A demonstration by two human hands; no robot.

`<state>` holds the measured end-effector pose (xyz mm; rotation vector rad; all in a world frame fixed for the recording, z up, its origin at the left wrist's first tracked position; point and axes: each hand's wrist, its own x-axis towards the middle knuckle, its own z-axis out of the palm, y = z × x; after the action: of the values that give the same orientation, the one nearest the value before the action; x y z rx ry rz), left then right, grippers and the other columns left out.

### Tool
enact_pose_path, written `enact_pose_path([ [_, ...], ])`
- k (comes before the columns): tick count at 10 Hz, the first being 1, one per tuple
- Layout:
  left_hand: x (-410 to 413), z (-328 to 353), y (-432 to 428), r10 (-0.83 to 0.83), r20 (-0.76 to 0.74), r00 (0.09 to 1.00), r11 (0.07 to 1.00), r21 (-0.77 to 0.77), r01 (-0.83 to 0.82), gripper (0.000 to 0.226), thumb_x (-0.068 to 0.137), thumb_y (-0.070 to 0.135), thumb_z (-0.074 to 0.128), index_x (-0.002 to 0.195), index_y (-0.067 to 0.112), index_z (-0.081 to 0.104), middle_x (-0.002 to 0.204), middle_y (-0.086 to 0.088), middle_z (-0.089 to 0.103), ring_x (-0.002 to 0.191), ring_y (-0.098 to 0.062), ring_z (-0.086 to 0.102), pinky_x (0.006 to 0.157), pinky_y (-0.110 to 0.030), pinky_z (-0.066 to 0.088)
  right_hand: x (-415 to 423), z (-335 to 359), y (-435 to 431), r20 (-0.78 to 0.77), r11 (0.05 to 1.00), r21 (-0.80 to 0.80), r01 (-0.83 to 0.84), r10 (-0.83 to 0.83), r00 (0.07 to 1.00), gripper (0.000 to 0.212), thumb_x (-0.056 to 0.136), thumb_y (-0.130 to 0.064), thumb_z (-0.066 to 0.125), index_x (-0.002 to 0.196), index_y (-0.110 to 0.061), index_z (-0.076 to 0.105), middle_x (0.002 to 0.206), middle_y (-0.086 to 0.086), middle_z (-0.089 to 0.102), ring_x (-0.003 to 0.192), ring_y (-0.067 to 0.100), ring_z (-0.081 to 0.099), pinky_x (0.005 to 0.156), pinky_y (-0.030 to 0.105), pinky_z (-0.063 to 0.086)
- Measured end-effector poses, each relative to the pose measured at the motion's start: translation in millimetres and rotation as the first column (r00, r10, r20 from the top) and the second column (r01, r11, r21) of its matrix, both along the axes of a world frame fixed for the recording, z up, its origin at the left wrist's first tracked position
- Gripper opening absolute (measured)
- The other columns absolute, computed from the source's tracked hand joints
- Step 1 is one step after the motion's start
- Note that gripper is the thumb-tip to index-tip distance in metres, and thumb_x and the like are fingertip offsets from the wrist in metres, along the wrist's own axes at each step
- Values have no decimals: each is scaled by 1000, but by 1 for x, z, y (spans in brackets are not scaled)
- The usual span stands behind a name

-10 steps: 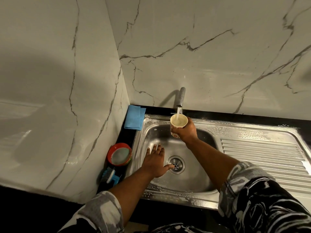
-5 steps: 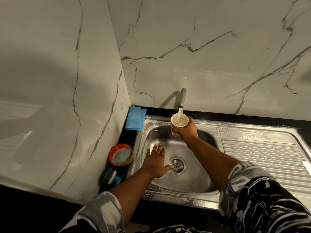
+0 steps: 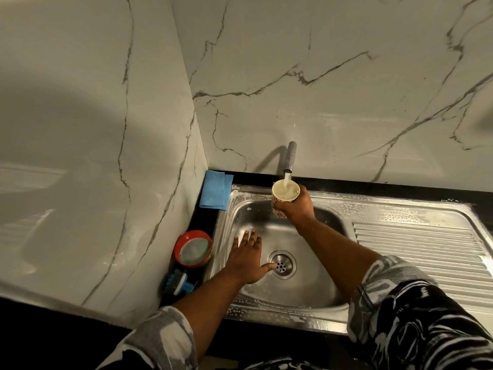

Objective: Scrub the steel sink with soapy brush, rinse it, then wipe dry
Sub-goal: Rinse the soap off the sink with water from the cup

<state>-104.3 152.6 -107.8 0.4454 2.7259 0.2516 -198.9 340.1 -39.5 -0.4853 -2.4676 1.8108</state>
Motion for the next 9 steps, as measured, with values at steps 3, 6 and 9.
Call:
enact_pose_path([
  [3, -1, 1, -3, -6, 8, 1000, 1000, -4, 6, 106, 98, 79, 40, 169, 10, 5, 177, -11, -9, 164, -30, -10, 131, -54, -3, -3, -2, 0, -14, 1000, -8, 11, -11, 1000, 97, 57, -21, 99, 140, -23, 50, 124, -2, 64, 114, 22, 61, 97, 47, 57],
  [6, 1, -3, 7, -10, 30, 1000, 1000, 1, 9, 104, 98, 78, 41, 169, 10, 6, 177, -12, -6, 164, -29, -10, 131, -54, -4, 2, -2, 7, -52, 998, -56, -4, 1, 999, 97, 56, -20, 99, 140, -24, 50, 125, -4, 64, 115, 19, 61, 97, 45, 57],
  [9, 6, -5, 63, 4, 95, 996, 1000, 30, -6, 100, 98, 78, 42, 170, 18, 7, 178, -2, -5, 164, -25, -9, 132, -50, -3, 65, 2, 72, -64, 991, -124, -43, 35, 997, 84, 60, -15, 97, 133, -26, 56, 118, -9, 68, 110, 11, 65, 88, 31, 58],
])
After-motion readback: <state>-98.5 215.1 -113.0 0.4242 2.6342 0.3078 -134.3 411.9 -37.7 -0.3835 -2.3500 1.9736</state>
